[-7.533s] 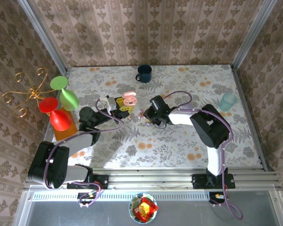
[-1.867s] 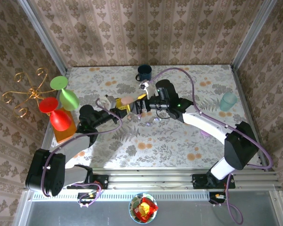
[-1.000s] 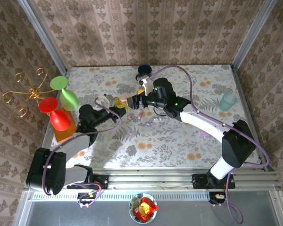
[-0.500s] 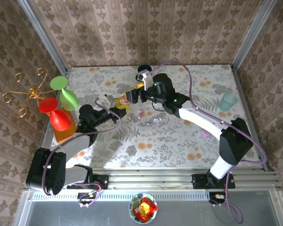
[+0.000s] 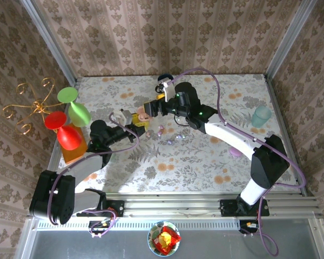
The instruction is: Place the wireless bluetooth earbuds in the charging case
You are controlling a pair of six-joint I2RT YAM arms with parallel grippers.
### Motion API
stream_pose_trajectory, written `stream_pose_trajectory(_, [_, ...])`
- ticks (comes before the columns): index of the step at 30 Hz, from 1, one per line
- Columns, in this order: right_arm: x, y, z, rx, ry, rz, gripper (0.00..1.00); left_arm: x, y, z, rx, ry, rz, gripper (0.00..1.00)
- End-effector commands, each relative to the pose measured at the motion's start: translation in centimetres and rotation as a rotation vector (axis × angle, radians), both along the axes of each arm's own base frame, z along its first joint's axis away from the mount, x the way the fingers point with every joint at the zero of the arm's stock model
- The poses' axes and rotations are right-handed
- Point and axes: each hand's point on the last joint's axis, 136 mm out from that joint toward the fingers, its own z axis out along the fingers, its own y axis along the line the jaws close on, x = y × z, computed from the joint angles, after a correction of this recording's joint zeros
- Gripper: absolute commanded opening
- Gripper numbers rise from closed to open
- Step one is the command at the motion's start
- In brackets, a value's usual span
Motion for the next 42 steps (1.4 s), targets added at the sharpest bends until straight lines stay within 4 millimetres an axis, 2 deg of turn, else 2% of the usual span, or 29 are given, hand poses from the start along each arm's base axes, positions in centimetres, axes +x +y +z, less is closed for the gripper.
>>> stream_pose_trajectory(1, [0.4, -0.3, 0.6, -0.001, 0.001, -0.022, 0.86, -0.9, -0.1, 1.5, -0.019, -0.056, -0.033, 0.32])
stream_pose_trajectory(9, [-1.2, -1.4, 3.8, 0.110, -0.017, -0.019, 0.86, 0.1, 0.2, 1.1, -0.014, -0.055, 0.019, 0.32])
stream_pose_trajectory(12, [-1.6, -2.3, 4.0, 0.184, 0.010, -0.046, 0.86, 0.4, 0.5, 0.9, -0.018, -0.050, 0.028, 0.32])
stream_pose_trajectory(14, [-1.6, -3.0, 3.4, 0.216, 0.039, -0.081, 0.86, 0.6, 0.6, 1.1, -0.030, -0.050, 0.034, 0.32])
stream_pose_trajectory(18, [-1.2, -5.2, -0.2, 0.186, 0.149, -0.219, 0.84, 1.1, 1.3, 2.1, -0.065, -0.056, 0.073, 0.32])
stream_pose_trajectory(22, [-1.2, -5.8, -4.4, 0.088, 0.282, -0.271, 0.83, 2.4, 2.5, 2.2, -0.058, -0.038, 0.161, 0.32])
stream_pose_trajectory(26, [-1.4, -4.5, -8.3, 0.007, 0.408, -0.252, 0.77, 4.0, 4.2, 2.5, -0.076, -0.015, 0.278, 0.32])
stream_pose_trajectory(29, [-1.3, -3.3, -10.8, -0.017, 0.508, -0.252, 0.71, 4.6, 4.7, 3.8, -0.089, -0.014, 0.316, 0.32])
stream_pose_trajectory(33, [-0.9, -1.6, -14.2, -0.027, 0.634, -0.252, 0.59, 5.2, 5.4, 5.5, -0.100, -0.020, 0.362, 0.32])
stream_pose_trajectory(42, [1.0, 1.8, -18.6, -0.052, 0.772, -0.221, 0.50, 6.2, 6.3, 6.6, -0.086, 0.030, 0.431, 0.32])
